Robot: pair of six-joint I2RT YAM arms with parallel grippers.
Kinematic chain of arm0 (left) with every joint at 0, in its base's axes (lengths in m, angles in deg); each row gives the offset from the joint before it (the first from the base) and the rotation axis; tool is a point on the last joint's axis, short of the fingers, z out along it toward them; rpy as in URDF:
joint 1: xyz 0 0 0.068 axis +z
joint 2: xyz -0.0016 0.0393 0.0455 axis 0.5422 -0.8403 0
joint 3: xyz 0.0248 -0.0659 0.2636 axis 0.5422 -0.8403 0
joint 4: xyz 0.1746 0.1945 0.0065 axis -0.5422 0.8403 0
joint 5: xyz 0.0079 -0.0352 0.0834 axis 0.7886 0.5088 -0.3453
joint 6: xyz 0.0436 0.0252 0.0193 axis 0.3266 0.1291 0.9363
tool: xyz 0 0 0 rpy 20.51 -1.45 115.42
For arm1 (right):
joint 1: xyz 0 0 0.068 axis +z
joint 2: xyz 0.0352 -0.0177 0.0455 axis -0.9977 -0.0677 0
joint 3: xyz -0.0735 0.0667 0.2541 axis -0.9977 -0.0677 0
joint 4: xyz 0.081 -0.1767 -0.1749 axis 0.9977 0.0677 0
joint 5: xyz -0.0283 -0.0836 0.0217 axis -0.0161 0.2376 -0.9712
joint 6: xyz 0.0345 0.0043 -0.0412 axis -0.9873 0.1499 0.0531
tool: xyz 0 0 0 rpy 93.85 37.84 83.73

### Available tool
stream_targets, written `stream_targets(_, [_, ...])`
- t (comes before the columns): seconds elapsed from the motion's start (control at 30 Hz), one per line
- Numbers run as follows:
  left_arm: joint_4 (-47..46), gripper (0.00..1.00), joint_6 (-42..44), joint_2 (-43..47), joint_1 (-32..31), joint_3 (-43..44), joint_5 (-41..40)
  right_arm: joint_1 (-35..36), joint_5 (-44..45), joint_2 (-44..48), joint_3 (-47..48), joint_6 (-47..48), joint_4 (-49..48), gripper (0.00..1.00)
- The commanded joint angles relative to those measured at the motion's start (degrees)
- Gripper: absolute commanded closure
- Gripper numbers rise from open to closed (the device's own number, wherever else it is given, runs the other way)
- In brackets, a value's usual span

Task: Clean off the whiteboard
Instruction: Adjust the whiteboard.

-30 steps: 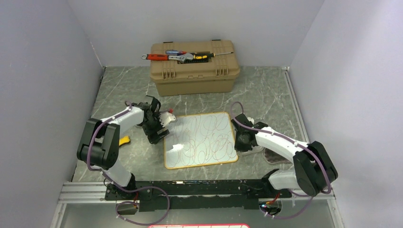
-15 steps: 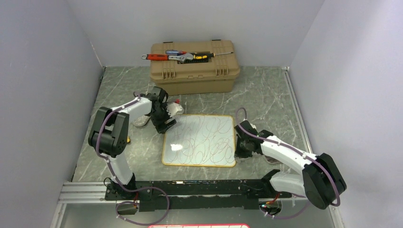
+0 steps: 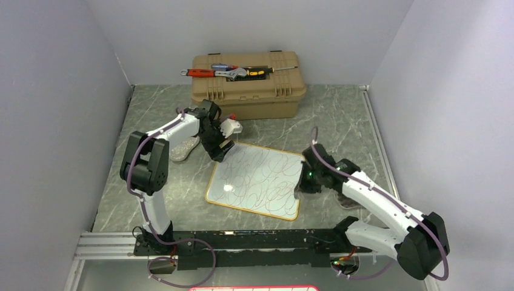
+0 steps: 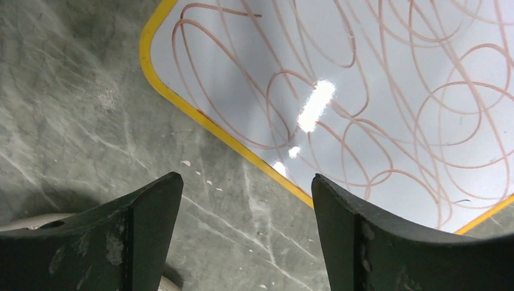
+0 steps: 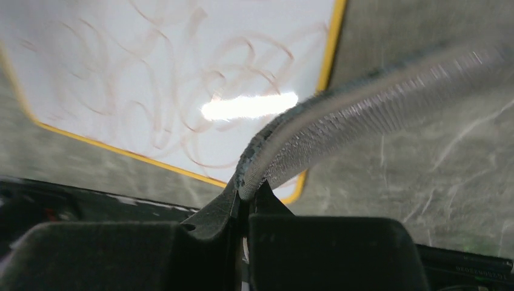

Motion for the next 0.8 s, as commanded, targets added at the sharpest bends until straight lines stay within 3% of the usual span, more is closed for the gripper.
stream_targets(0.0, [4.1, 0.16, -3.9, 4.2, 0.4, 1.0, 2.3, -4.9, -2.2, -1.4, 7.2, 6.3, -0.3, 1.0])
stream_targets(0.43, [-6.8, 0.17, -6.4, 4.3, 0.2, -9.8, -3.0, -17.8, -24.1, -28.0, 6.3, 9.5, -24.7, 1.0])
stream_targets(0.77, [-8.5, 0.45, -6.0, -0.1, 0.2, -10.1, -2.5, -19.2, -26.0, -33.2, 4.9, 6.2, -32.0, 1.0])
